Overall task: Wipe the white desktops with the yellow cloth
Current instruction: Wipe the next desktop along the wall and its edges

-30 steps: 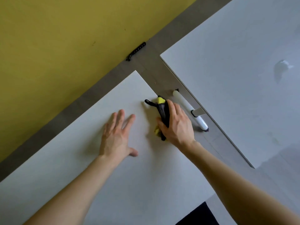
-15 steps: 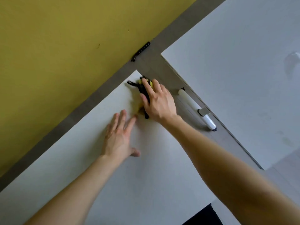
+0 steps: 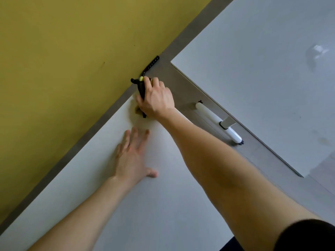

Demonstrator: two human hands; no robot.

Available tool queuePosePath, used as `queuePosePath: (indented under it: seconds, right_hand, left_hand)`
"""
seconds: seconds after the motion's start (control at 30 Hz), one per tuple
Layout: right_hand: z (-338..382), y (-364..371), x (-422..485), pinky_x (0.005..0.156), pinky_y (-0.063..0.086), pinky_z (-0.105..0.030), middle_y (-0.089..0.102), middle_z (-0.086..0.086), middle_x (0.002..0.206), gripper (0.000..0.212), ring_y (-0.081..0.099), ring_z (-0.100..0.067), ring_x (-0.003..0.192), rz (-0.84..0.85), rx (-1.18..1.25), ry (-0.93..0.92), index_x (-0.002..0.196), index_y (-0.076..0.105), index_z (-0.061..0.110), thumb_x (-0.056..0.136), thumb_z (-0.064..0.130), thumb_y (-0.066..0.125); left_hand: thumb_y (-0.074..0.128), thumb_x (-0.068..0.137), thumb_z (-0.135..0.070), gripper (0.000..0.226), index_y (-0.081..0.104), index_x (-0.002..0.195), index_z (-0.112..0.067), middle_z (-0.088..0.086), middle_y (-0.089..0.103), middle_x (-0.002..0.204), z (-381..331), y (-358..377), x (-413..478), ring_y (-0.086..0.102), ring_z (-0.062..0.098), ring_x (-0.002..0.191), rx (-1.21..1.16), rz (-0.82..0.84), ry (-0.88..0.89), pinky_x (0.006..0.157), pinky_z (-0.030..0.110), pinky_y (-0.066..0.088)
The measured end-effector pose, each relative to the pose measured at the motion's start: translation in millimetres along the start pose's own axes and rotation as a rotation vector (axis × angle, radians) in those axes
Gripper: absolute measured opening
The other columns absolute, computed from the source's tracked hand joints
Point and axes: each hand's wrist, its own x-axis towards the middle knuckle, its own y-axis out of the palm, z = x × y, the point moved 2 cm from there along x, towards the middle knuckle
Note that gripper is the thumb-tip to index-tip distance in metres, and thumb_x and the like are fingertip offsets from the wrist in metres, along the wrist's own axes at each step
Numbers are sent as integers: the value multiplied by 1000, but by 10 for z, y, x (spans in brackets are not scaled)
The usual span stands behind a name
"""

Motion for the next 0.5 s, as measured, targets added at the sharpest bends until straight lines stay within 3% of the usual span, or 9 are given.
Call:
queuePosePath:
  seconds: [0.1,0.23,0.37,0.5]
  right_hand:
    - [-136,-34,-129,78,45,-41,60,-11,125,58,63,-34,112,16,31,27,142,54,16,101,58,53]
    - [-723,-241,-1098,74,43,-40,62,-10,114,51,64,-38,103,-6,39,163,127,57,18,96,59,60]
    - [-1243,-502,-2155,78,51,-43,59,-7,108,61,62,-36,99,-25,-73,177,142,53,20,98,62,53]
    - [-994,-421,-1751,87,50,-46,60,-10,118,72,62,-38,108,4,-120,154,148,49,18,98,70,46]
  left_hand:
    - [86,59,-83,160,-19,169,-34,5,-19,180,-6,-7,-1,-14,30,167,8,11,8,134,50,19]
    - [91,57,-78,157,-9,171,-36,6,-18,180,-23,-77,-37,-11,33,167,-22,21,19,132,54,23]
    - [91,61,-76,157,-15,170,-37,5,-22,179,-47,-86,-78,-14,32,167,-13,29,5,132,55,23]
    - [92,59,-75,158,-14,170,-36,6,-20,180,-43,-100,-46,-12,33,167,-20,22,11,131,56,23]
